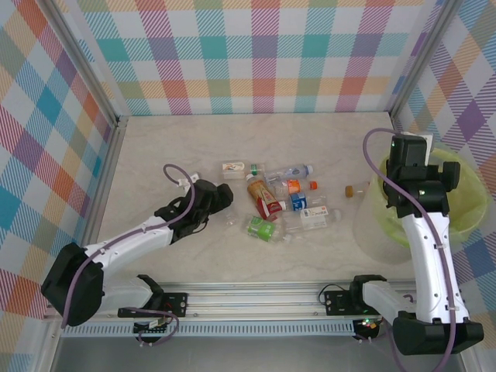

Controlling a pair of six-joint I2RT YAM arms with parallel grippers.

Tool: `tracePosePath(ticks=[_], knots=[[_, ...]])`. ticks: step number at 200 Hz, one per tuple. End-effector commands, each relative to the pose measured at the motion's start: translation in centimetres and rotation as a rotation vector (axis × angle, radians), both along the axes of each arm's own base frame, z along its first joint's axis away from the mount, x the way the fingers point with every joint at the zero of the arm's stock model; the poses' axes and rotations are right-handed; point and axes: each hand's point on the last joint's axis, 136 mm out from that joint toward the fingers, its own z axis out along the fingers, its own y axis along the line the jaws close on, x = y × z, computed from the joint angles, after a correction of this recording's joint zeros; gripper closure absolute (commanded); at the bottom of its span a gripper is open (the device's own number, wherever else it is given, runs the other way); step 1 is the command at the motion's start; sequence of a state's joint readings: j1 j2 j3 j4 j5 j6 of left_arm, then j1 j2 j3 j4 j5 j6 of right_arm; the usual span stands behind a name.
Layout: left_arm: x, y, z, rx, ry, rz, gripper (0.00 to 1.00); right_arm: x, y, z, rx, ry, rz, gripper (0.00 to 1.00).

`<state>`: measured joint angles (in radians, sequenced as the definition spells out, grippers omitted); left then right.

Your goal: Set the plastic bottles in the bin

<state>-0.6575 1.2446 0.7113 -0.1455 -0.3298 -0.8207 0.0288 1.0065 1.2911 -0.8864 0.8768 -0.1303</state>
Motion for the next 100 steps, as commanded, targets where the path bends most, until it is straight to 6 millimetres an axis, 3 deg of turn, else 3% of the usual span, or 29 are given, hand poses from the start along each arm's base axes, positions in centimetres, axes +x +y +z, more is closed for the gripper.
tracePosePath(ticks=[1, 44, 100], knots=[[0.5, 0.2, 0.2, 0.017, 0.041, 0.016, 0.00, 0.0, 1.4, -0.5, 0.135, -0.049, 0.034, 0.00], [0.5, -0.7, -0.9, 0.021, 0.116, -0.015, 0.00, -0.1, 2.2, -0.2, 0.184, -0.074, 0.061, 0.00], [-0.6, -0.6, -3.9, 0.105, 0.278, -0.025, 0.00, -0.1, 7.9, 3.0, 0.415, -0.290, 0.364, 0.00]])
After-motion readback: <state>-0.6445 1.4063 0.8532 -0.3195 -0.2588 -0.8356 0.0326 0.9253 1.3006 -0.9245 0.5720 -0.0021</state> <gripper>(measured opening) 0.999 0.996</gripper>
